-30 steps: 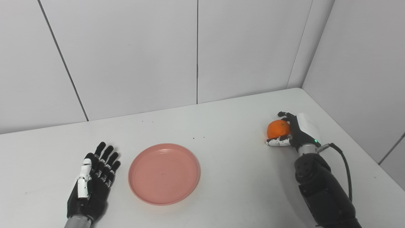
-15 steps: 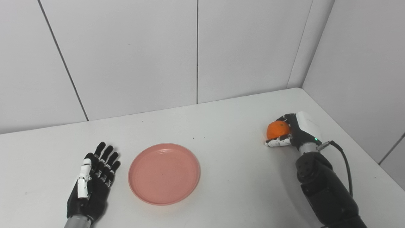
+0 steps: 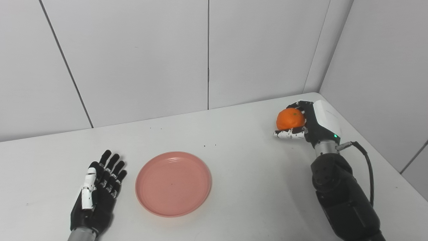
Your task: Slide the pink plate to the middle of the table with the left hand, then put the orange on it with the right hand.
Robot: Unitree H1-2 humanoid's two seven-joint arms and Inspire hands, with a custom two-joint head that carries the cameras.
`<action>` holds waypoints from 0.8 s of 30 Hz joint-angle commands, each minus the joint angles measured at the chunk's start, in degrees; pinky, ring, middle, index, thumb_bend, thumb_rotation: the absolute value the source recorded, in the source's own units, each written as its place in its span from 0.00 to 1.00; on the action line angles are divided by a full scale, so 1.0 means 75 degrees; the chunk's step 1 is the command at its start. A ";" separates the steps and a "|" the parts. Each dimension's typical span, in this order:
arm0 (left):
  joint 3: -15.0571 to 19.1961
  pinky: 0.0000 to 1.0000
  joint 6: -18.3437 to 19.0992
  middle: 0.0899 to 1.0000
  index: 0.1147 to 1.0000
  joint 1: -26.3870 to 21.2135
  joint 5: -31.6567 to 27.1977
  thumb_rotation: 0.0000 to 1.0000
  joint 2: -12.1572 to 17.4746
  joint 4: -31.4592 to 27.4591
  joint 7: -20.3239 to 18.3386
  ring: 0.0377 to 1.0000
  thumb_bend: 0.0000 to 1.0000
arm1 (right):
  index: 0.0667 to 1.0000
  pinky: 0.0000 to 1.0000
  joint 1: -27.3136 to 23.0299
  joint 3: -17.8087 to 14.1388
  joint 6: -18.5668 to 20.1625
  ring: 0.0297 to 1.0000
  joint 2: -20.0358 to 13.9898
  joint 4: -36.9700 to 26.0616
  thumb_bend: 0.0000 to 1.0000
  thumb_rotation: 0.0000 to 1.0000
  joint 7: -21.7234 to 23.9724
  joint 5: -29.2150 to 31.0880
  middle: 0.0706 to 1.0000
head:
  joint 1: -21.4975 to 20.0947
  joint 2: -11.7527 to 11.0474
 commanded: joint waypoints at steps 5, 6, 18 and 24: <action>-0.0088 0.99 0.0182 0.97 0.95 0.0044 0.0094 1.00 -0.0042 -0.0116 0.0096 0.97 0.31 | 0.45 0.42 -0.0490 0.0235 -0.0156 0.47 0.0033 -0.0979 0.51 0.13 0.0019 -0.0251 0.50 | 0.0427 0.0056; -0.0098 0.99 0.0186 0.97 0.95 0.0054 0.0107 1.00 -0.0058 -0.0133 0.0119 0.97 0.32 | 0.45 0.42 -0.0504 0.0276 -0.0154 0.47 0.0037 -0.1033 0.51 0.13 0.0039 -0.0275 0.50 | 0.0477 0.0062; -0.0403 0.94 0.0153 0.93 0.92 0.0276 0.0589 1.00 -0.0465 -0.0425 0.0552 0.93 0.38 | 0.45 0.34 -0.1073 0.1661 -0.0285 0.41 0.1076 -0.1422 0.51 0.13 0.0727 -0.1202 0.47 | 0.1827 0.0267; -0.0591 0.94 0.0145 0.94 0.91 0.0353 0.0881 1.00 -0.0676 -0.0566 0.0721 0.94 0.39 | 0.47 0.31 -0.1192 0.2245 -0.0814 0.38 0.1485 -0.1047 0.52 0.08 0.0609 -0.1179 0.43 | 0.2405 0.0316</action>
